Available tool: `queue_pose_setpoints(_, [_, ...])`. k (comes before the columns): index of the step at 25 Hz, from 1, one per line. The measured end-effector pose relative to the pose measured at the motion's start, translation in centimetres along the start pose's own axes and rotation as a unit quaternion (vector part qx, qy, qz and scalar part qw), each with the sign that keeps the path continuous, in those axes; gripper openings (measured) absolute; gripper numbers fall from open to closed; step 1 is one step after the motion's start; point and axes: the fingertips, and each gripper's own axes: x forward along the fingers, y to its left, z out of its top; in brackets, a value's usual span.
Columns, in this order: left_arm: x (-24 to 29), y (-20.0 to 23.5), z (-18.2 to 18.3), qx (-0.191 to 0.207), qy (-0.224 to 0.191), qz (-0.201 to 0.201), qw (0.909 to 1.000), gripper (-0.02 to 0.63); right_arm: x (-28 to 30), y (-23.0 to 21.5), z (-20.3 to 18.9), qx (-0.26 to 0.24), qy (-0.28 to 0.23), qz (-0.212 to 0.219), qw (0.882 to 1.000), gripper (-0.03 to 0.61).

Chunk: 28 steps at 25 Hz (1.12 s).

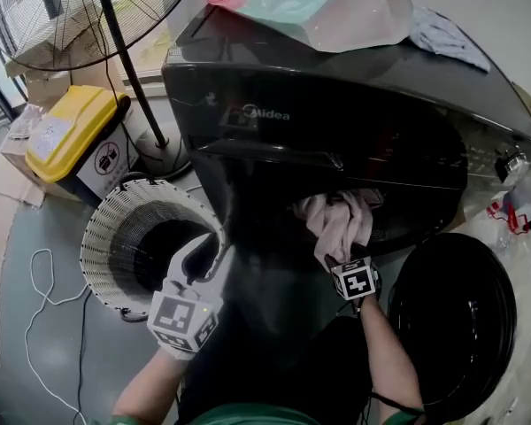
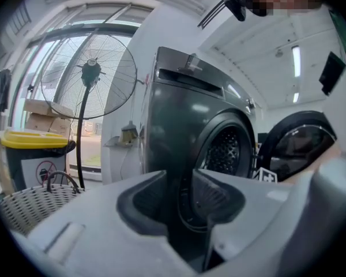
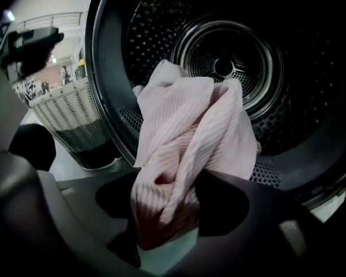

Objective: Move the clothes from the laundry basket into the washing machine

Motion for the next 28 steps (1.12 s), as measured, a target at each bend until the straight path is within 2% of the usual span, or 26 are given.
queue_pose_setpoints(2, [-0.5,0.3,0.2,0.003,0.001,0.010,0.9999,0.140,0.7,-0.4,0.3,-0.022,0.002,-0.012,1.000,0.207])
queue_pose_setpoints(6, [-1.5,1.1,0.5,0.004,0.003,0.031,0.9995,0.135,0.2,-1.5,2.1,-0.003,-0.020,-0.024,1.000,0.079])
queue_pose_setpoints(8, [-2.0,1.5,0.7,0.004,0.003,0.041,0.9992,0.134,-0.4,-2.1,3.8,0.006,-0.045,-0.036,0.998,0.053])
queue_pose_setpoints(14, [-3.2,2.4,1.1,0.004,0.000,0.060,0.9982,0.132,-3.7,-5.1,11.3,0.009,-0.143,-0.081,0.986,0.044])
queue_pose_setpoints(17, [-3.5,2.8,1.3,0.003,-0.002,0.066,0.9978,0.132,-4.2,-6.2,13.6,0.001,-0.162,-0.093,0.982,0.044])
queue_pose_setpoints(19, [-3.7,3.0,1.4,0.004,-0.004,0.069,0.9976,0.132,-3.1,-7.0,14.0,-0.001,-0.152,-0.094,0.984,0.046])
queue_pose_setpoints(22, [-3.9,2.8,1.4,0.006,-0.002,0.069,0.9976,0.132,-0.3,-8.0,12.8,0.013,-0.099,-0.078,0.992,0.066])
queue_pose_setpoints(25, [-4.0,2.7,1.1,0.008,0.003,0.069,0.9976,0.131,1.2,-8.7,10.6,0.056,-0.053,-0.058,0.995,0.179])
queue_pose_setpoints(28, [-4.0,2.9,0.7,0.005,0.007,0.071,0.9975,0.132,0.7,-8.4,9.6,0.064,-0.052,-0.058,0.995,0.202])
